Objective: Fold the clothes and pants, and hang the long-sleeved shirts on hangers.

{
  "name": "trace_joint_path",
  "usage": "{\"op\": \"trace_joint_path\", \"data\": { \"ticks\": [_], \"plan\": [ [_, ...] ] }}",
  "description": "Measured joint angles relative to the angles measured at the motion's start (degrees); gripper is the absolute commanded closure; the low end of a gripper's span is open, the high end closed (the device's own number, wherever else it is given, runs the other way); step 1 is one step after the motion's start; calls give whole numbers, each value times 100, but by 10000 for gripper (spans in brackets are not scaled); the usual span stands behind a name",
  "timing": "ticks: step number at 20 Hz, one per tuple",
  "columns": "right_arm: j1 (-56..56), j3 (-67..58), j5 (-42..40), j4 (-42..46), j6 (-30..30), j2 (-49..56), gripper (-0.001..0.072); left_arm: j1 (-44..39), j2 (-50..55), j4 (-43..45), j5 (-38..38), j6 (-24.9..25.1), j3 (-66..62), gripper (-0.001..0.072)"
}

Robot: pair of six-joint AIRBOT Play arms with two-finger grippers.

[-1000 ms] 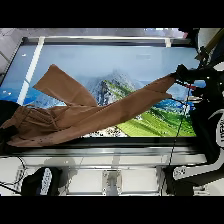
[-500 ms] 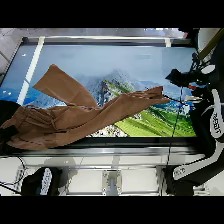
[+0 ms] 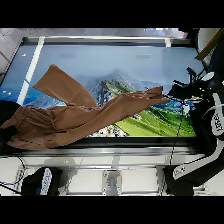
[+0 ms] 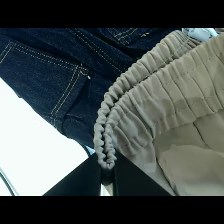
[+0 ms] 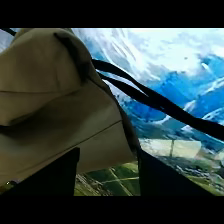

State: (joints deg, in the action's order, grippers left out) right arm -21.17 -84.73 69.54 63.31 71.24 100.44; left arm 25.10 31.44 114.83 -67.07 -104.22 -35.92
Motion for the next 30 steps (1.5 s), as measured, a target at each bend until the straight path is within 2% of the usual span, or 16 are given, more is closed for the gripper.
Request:
{"op": "trace_joint_path", "data": {
  "ticks": [7, 8, 9, 10, 14, 15, 16, 17, 19, 20, 24, 30],
  "plan": [
    [13, 35, 457, -393, -413, 472, 313, 0, 0, 0, 0, 0, 0, 681],
    [35, 35, 463, -433, -446, 505, 441, -2, 0, 0, 0, 0, 0, 681],
    [46, 35, 463, -470, -487, 531, 604, 0, 0, 0, 0, 0, 0, 681],
    [59, 35, 472, -498, -542, 544, 691, 0, 0, 0, 0, 2, 0, 681],
    [68, 22, 535, -592, -728, 470, 699, 0, 0, 0, 0, 2, 0, 681],
    [50, 24, 549, -581, -748, 409, 677, 0, 0, 2, -2, 0, 0, 681],
    [17, 24, 557, -533, -761, 330, 510, 0, 0, 0, 0, 2, 0, 681],
    [-33, 24, 560, -474, -769, 236, 295, 0, 0, 0, 0, 0, 0, 681],
    [-177, 22, 570, -407, -763, 103, 251, 0, 0, 0, 0, 0, 0, 681],
    [-264, 24, 586, -382, -723, 59, 194, 0, 0, 0, 0, 2, 0, 681],
    [-476, 35, 588, -492, -699, 149, 192, -2, 0, 2, -2, 0, 0, 681],
    [-522, 35, 446, -1215, -1224, 555, 192, 0, 0, 0, 0, 0, 0, 681]
  ]
}}
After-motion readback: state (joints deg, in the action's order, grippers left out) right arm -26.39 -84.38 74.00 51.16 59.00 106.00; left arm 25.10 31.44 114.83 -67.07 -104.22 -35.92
